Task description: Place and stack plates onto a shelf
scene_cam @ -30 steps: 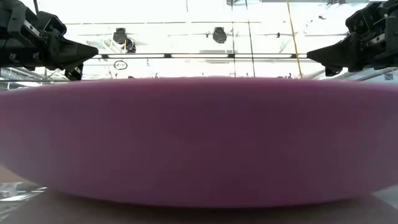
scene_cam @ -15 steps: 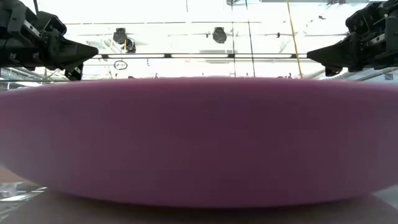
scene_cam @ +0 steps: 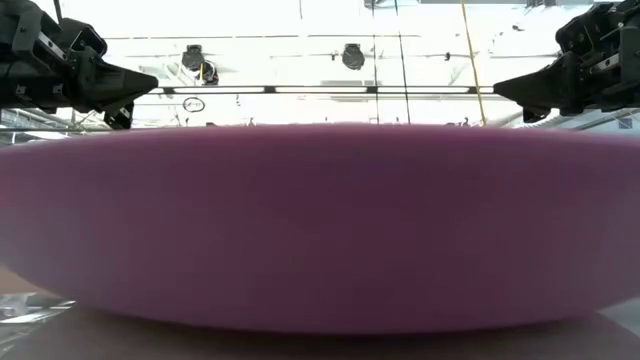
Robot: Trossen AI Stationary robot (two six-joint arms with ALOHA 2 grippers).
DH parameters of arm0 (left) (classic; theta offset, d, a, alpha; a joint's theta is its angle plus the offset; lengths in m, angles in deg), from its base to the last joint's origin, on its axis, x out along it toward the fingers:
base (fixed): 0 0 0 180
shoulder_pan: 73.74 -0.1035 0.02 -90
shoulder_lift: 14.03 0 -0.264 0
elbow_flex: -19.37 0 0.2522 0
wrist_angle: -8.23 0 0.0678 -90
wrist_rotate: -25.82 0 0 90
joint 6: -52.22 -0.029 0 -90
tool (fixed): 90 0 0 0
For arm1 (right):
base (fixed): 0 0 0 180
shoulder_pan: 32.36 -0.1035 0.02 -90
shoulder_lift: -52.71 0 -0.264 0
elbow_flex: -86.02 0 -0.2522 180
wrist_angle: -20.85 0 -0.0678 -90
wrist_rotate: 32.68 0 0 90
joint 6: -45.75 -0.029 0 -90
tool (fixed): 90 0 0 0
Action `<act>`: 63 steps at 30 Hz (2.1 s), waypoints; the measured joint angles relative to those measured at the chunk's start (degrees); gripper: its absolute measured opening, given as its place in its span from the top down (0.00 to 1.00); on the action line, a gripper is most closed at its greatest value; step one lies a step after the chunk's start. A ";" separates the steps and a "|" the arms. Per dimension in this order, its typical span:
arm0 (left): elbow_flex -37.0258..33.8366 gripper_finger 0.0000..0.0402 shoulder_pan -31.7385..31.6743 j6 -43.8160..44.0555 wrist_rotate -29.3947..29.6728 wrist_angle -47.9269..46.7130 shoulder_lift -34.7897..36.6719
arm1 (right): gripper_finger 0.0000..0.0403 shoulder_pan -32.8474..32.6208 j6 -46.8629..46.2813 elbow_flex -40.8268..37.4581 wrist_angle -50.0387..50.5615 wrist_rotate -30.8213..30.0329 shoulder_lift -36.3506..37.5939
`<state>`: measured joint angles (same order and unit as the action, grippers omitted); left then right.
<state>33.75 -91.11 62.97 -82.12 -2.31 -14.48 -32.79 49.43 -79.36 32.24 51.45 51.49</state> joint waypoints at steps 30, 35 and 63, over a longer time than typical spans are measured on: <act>-0.02 0.98 -0.01 0.02 0.00 -0.01 -0.02 | 0.99 -0.02 0.02 0.00 0.00 0.00 0.01; 0.00 0.98 -0.01 0.01 0.01 -0.02 -0.01 | 0.99 0.00 0.02 -0.02 -0.11 0.00 0.02; -0.02 0.98 0.00 0.01 0.01 0.00 -0.01 | 0.99 0.00 -8.84 -0.02 -13.80 -1.55 0.00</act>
<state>33.73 -91.11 62.97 -82.11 -2.31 -14.49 -32.79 40.59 -79.38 18.44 49.90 51.49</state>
